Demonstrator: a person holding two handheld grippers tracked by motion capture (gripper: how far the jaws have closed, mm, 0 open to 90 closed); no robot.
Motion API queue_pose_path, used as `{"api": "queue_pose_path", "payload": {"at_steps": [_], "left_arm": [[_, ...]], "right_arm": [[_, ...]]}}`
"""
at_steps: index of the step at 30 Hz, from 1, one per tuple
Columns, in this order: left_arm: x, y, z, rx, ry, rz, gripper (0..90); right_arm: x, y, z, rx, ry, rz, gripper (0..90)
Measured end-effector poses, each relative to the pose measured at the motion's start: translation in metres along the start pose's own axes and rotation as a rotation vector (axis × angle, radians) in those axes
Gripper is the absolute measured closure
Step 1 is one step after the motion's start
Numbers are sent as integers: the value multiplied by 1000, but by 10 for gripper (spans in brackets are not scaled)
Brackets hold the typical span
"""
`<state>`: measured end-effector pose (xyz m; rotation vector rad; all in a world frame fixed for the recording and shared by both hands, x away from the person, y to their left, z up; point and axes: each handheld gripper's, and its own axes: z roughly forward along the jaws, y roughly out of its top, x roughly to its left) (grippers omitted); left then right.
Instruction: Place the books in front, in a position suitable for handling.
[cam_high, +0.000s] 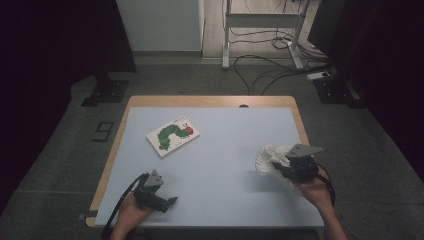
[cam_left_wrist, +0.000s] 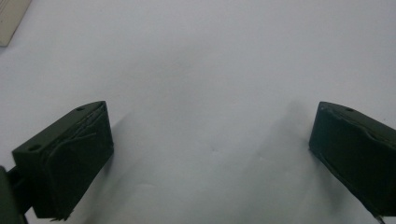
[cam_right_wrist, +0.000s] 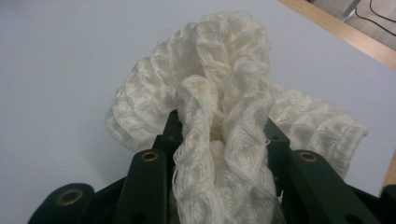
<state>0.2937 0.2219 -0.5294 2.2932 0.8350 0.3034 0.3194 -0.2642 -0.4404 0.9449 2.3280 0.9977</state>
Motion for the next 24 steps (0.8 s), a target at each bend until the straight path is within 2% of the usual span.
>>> {"api": "queue_pose_path", "payload": {"at_steps": [13, 24], "left_arm": [[0, 0, 0, 0, 0, -1, 0], [0, 0, 0, 0, 0, -1, 0]], "right_arm": [[0, -30, 25, 25, 11, 49, 613], [2, -51, 43, 48, 16, 71, 567]]}}
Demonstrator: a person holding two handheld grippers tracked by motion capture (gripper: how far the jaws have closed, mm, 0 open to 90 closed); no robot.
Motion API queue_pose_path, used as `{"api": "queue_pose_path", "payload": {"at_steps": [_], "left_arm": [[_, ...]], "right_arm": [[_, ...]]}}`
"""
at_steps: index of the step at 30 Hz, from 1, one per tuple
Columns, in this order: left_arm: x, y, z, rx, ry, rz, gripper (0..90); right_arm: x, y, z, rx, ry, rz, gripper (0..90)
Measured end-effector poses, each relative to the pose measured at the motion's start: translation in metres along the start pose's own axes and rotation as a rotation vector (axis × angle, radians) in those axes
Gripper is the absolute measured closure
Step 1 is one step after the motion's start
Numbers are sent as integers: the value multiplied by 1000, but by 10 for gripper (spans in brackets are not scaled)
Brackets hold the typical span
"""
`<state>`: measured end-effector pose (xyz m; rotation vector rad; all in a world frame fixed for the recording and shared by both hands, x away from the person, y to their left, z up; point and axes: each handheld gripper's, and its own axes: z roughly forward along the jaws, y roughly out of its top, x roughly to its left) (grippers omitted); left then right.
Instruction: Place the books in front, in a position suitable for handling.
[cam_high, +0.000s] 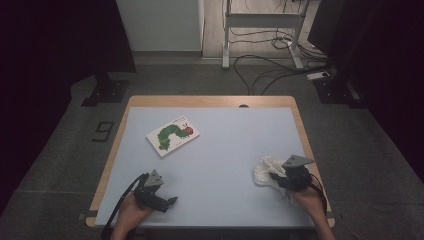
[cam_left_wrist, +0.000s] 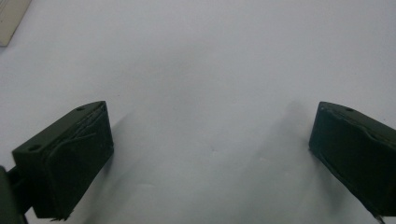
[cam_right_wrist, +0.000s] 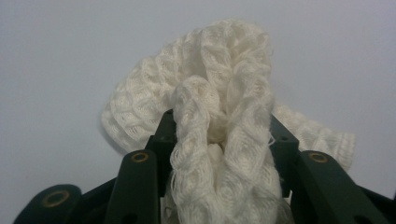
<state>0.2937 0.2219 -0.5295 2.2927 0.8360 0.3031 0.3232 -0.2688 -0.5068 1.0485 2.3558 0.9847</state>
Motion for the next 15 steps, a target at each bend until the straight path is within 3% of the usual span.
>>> {"api": "queue_pose_path", "payload": {"at_steps": [8, 15], "left_arm": [[0, 0, 0, 0, 0, 0, 0], [0, 0, 0, 0, 0, 1, 0]], "right_arm": [[0, -4, 2, 4, 3, 3, 512], [0, -1, -3, -1, -6, -7, 285]]}}
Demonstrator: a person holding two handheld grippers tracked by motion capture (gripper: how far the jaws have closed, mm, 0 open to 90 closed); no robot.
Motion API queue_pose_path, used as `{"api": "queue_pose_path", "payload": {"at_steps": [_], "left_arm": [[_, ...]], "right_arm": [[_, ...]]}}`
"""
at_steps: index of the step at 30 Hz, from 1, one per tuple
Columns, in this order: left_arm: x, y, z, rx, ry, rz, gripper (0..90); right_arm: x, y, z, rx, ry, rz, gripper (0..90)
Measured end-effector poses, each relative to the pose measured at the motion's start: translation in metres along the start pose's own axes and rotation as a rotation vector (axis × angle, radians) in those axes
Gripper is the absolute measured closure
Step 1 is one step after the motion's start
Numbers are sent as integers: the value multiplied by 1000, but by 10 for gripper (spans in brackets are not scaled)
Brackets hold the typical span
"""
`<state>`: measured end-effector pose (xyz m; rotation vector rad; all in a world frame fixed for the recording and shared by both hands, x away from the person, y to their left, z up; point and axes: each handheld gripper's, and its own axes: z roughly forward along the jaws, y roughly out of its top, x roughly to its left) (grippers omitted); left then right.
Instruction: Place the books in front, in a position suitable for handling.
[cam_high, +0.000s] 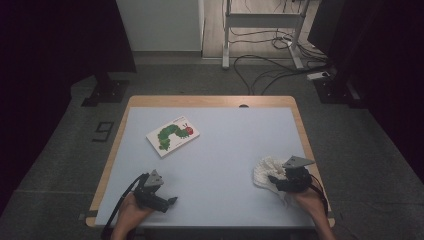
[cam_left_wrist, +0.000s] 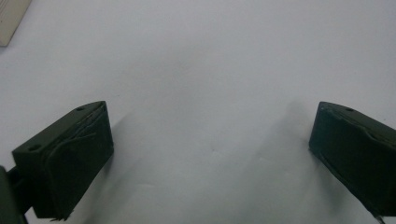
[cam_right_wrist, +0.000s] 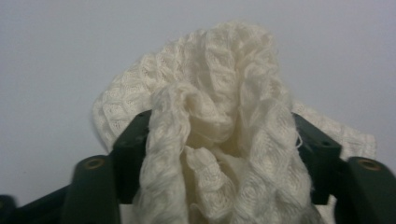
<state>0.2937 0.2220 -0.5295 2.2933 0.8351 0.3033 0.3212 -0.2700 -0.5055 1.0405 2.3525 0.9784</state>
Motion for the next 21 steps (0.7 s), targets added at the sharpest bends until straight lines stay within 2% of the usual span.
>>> {"api": "queue_pose_path", "payload": {"at_steps": [5, 8, 10, 15, 21], "left_arm": [[0, 0, 0, 0, 0, 0, 0], [0, 0, 0, 0, 0, 0, 0], [0, 0, 0, 0, 0, 0, 0], [0, 0, 0, 0, 1, 0, 0], [0, 0, 0, 2, 1, 1, 0]], "right_arm": [[1, 6, -8, -21, -8, 8, 146], [2, 12, -13, -37, -14, 22, 114], [3, 16, -15, -42, -28, 28, 0], [7, 24, -19, -57, -16, 33, 0], [13, 30, -15, -40, -7, 24, 0]]}}
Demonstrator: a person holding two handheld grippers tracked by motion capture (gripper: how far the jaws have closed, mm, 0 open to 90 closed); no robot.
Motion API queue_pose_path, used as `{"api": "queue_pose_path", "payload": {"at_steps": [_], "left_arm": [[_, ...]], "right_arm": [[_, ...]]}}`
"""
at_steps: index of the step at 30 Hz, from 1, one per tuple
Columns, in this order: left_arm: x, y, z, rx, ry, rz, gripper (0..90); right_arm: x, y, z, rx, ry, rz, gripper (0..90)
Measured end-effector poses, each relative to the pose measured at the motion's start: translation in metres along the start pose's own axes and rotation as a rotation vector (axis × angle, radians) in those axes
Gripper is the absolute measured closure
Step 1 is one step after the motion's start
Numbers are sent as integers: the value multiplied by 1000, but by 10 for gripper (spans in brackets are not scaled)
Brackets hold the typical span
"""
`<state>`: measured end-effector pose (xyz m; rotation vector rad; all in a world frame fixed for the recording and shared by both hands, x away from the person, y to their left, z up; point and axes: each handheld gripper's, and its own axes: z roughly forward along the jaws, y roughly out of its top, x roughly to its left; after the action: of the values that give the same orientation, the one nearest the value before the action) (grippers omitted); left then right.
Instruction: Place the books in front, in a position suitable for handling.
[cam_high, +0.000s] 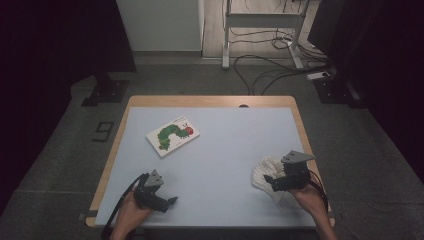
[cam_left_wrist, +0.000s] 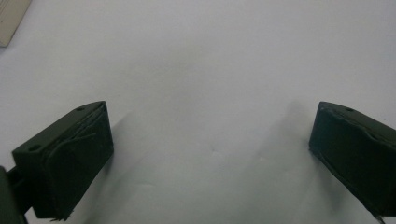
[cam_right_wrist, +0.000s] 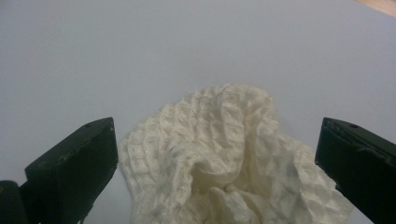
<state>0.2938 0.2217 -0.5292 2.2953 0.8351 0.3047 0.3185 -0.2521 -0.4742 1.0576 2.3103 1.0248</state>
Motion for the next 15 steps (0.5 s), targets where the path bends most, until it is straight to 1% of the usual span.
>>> {"api": "queue_pose_path", "payload": {"at_steps": [6, 9, 11, 12, 14, 15], "left_arm": [[1, 1, 0, -3, -3, -16, 0], [6, 3, -4, -41, 4, -54, 0], [9, 5, -9, -55, 26, -64, 0], [12, 7, -12, -57, 45, -63, 0], [17, 10, -16, -59, 67, -65, 0], [20, 12, -18, -58, 77, -60, 0]], "right_arm": [[7, 7, 5, -17, 4, -10, 0], [10, 12, 7, -33, 13, -10, 0], [13, 15, 8, -39, 21, -12, 0], [13, 16, 9, -42, 24, -19, 0], [16, 19, 11, -46, 33, -26, 0], [17, 20, 12, -49, 38, -26, 0]]}}
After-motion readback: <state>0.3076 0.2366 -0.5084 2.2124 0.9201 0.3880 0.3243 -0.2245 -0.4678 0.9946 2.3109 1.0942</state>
